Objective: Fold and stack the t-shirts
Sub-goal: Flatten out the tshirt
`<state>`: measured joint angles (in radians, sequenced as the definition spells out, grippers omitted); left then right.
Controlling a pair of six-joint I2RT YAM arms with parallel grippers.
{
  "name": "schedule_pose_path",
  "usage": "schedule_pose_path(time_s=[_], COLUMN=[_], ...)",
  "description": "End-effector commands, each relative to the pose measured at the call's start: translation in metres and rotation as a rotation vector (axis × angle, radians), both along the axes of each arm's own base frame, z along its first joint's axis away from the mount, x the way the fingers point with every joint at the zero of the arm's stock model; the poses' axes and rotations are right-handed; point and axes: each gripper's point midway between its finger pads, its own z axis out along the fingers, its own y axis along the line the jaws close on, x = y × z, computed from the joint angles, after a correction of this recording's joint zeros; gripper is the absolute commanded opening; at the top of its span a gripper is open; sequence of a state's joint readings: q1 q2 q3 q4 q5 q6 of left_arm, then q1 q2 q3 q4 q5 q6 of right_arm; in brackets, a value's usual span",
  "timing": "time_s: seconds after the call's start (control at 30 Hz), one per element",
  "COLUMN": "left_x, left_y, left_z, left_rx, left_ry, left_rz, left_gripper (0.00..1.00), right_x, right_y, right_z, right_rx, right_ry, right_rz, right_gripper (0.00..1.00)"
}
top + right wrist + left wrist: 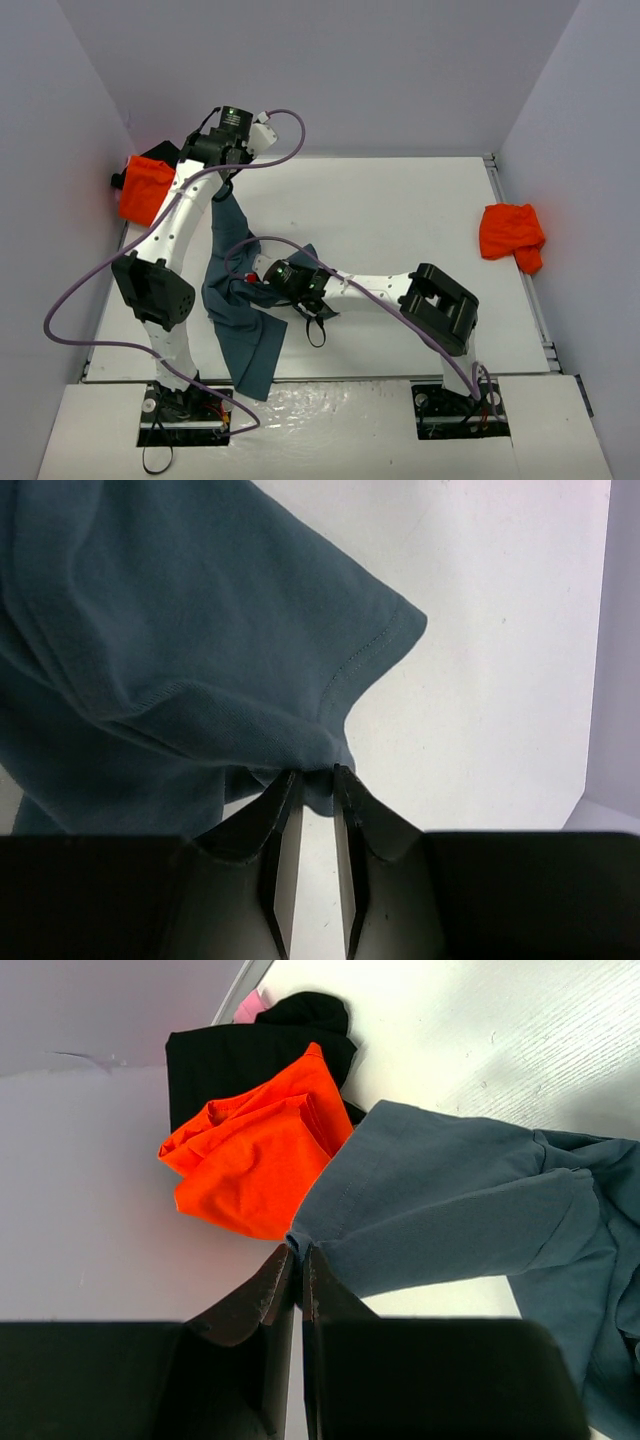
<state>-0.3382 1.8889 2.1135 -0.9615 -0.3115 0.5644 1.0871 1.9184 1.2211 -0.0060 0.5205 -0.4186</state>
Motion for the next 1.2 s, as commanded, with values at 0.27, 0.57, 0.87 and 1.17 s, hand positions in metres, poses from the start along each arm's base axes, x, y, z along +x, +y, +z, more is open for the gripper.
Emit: schedule_pose_path(time_s=[0.27,0.57,0.87,1.17], left_x=[0.0,0.001,0.001,0.0], left_y=[0.008,0.009,0.01,0.011], left_z=[0.032,0.032,0.032,0.032], left_rx=[-0.028,-0.026,-0.02,-0.013], left_ry=[-0.105,-0.104,-0.103,-0.104], left_rz=[0.035,0.035,0.038,0.04], left_gripper=[0.0,0.0,0.0,0.0], right_x=[0.001,0.0,-0.013,-0.025], right_y=[0.006,0.004,0.002,0.006], right_z=[0.012,0.026,0.033,0.02], right_rx=[0.027,0.055,0.077,0.082], right_ry=[-0.041,-0.051,0.0,0.064], right_rz=[-0.001,-0.002,0.027,0.058], right_gripper=[0.13,0.35,0.4,0.41])
